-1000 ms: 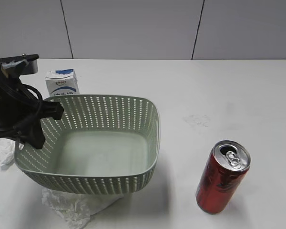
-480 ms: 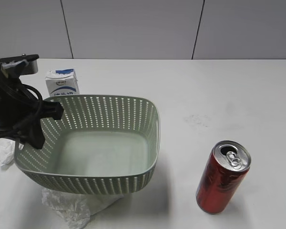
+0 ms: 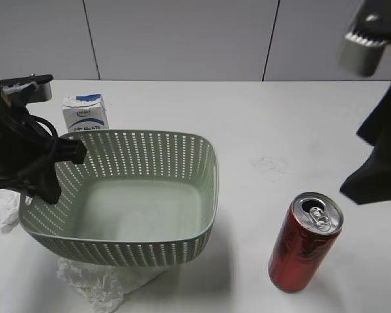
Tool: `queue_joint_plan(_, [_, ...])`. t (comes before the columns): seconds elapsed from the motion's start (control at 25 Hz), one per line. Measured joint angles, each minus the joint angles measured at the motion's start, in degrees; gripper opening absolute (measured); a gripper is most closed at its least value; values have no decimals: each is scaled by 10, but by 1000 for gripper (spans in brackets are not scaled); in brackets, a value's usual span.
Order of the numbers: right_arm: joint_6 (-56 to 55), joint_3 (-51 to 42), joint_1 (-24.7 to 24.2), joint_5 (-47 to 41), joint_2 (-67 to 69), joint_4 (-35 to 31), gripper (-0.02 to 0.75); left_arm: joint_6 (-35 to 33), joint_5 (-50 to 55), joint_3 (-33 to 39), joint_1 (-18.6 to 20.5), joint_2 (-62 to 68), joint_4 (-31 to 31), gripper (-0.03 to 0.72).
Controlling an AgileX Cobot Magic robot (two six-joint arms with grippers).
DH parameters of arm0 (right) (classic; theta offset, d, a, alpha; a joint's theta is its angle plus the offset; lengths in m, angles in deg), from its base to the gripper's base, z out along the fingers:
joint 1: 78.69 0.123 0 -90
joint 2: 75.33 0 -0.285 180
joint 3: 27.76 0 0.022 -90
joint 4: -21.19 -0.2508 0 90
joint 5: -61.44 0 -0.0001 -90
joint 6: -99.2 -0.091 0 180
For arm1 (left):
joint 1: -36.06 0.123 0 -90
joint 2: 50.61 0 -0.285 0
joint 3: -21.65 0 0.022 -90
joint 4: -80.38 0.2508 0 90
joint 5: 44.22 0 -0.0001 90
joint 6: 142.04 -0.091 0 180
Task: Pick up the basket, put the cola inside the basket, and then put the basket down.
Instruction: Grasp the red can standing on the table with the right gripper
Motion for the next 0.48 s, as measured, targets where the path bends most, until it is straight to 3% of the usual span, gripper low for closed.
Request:
queue_joint_plan(0.16, [11, 0, 41, -2, 57, -1, 587, 0, 1, 0, 0, 0, 0, -4])
queue_joint_plan(0.48, [-28, 0, 36, 3, 133, -5, 587, 0, 4, 0, 0, 0, 0, -4])
